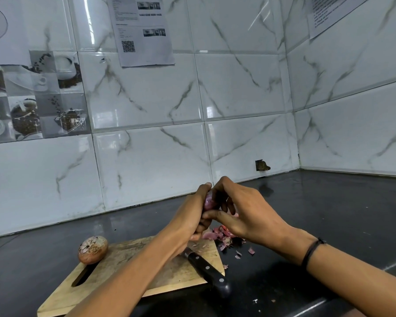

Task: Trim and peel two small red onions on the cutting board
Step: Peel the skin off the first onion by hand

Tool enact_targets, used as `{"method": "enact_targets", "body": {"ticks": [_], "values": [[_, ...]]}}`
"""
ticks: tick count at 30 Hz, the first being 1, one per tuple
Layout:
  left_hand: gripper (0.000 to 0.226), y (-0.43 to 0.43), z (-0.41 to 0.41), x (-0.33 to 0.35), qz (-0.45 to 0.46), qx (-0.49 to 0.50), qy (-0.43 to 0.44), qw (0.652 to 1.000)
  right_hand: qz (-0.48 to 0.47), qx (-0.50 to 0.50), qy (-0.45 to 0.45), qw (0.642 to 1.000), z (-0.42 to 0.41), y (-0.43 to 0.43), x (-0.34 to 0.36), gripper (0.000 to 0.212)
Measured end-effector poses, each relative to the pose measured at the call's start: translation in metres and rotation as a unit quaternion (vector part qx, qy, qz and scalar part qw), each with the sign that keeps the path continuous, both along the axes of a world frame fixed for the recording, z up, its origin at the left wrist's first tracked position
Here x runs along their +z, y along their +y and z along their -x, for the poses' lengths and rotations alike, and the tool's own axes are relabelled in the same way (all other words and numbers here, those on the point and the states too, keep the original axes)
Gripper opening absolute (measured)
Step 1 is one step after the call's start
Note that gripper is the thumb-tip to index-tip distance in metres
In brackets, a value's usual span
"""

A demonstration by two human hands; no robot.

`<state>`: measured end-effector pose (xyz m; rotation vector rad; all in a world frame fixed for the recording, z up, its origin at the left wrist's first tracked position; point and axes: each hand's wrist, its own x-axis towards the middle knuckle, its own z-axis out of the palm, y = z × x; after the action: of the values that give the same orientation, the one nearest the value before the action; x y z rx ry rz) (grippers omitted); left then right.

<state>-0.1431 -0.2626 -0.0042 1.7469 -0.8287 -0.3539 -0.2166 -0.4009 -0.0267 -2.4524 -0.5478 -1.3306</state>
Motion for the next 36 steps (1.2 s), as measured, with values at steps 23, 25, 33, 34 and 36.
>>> {"method": "enact_targets", "body": {"ticks": [23, 25, 33, 34, 36], "values": [[0.048, -0.002, 0.001, -0.002, -0.006, 0.05, 0.01, 0.999, 0.056, -0.004, 0.014, 0.998, 0.0, 0.002, -0.001, 0.018], [0.057, -0.001, 0.002, 0.001, 0.006, 0.033, 0.011, 0.999, 0.043, -0.012, 0.016, 0.999, 0.001, -0.001, 0.0, 0.023], [0.062, 0.0, 0.003, 0.001, 0.057, 0.017, -0.013, 0.998, 0.043, -0.112, -0.009, 0.993, 0.005, -0.005, 0.0, 0.044], [0.064, 0.0, 0.003, 0.002, 0.061, 0.017, -0.02, 0.998, 0.035, -0.113, -0.006, 0.993, 0.004, -0.005, -0.001, 0.043], [0.063, -0.001, 0.002, 0.003, 0.065, 0.021, -0.041, 0.997, 0.022, -0.117, -0.001, 0.993, 0.004, -0.005, -0.001, 0.043]]}}
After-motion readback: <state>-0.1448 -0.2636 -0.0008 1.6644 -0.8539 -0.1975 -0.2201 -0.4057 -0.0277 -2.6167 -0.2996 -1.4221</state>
